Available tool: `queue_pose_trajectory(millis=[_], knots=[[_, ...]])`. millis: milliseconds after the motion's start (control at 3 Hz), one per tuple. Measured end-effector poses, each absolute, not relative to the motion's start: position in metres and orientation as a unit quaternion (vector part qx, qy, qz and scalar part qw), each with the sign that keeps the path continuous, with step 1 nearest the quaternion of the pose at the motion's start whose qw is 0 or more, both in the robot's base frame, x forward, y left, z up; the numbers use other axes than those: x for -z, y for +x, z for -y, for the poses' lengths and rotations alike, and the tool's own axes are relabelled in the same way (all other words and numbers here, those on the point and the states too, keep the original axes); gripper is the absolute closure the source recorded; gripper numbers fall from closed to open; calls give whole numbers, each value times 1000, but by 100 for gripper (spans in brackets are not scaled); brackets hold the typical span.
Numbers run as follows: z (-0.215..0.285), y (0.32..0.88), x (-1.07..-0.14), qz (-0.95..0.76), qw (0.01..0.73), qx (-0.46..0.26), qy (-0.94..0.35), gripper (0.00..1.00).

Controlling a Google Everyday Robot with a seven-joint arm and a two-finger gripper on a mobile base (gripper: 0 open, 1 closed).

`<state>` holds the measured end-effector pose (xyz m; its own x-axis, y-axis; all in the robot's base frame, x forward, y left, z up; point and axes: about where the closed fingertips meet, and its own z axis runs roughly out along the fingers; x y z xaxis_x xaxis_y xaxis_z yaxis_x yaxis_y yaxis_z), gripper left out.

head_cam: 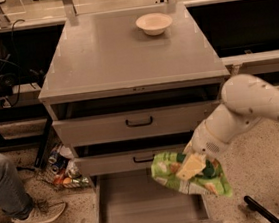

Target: Place green rice chip bag into bottom drawer

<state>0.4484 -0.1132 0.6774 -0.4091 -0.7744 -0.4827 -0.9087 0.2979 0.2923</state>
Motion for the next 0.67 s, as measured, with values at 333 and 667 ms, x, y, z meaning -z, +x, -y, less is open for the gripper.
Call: queue_pose_trajectory(millis=[333,667], knots=[[105,431,-604,-791,100,-313,-515,100],[102,426,-586,-790,90,-330,-509,100]])
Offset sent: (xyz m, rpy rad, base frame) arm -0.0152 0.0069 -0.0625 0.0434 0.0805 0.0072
